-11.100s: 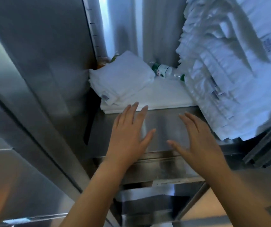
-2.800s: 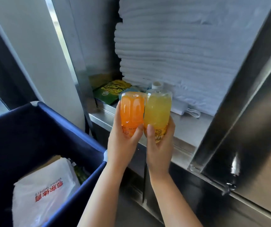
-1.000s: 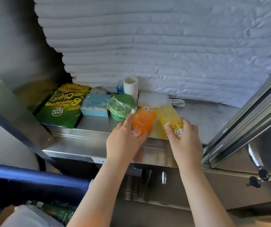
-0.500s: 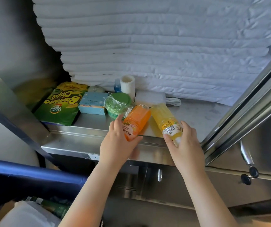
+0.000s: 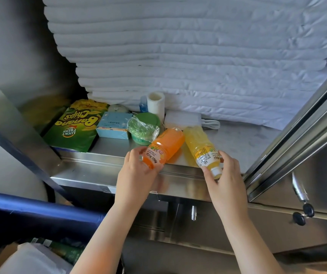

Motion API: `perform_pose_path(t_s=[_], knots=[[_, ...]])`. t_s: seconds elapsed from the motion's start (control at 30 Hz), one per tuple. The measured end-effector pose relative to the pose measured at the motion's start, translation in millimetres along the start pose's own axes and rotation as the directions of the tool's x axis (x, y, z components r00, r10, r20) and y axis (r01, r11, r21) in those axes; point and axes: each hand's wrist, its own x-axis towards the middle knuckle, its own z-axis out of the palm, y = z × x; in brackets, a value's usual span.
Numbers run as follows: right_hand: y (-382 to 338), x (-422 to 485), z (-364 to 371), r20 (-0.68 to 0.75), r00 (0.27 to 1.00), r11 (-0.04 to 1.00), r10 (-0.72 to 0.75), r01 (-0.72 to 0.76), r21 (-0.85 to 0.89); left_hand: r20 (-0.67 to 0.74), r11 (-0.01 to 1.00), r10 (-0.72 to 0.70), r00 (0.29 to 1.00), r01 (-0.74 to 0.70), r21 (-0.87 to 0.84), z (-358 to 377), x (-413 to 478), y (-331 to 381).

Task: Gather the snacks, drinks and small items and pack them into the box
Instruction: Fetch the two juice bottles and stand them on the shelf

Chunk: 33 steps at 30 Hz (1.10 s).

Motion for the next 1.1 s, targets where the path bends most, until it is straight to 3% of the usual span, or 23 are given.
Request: perform_pose_path(t_s=[0.37,0.67,0.83,1.1], knots=[[1.7,0.9,0.5,0.003,1.0,1.0,-0.005,0.004,0.008,0.014,0.976,0.179,0.984,-0.176,-0.129,-33.8,35.6,33.0],[3.9,1.9,0.4,0.022,1.0,1.0,0.017,-0.017,0.013,0.038,0.961,0.26,0.965,-0.255,-0.108,-43.9,77.4,51.6],[4.1,2.4,-0.7,0.033,0.999,0.999,0.021,-0.022,0.027,0.045,0.923,0.384,0.922,-0.383,-0.027,-38.5,84.0,61.6],[3.3,2.6,-1.7,0.035,0.999,0.999,0.022,-0.023,0.029,0.194,0.844,0.532,0.825,-0.536,-0.035,-29.8,85.3,79.0]])
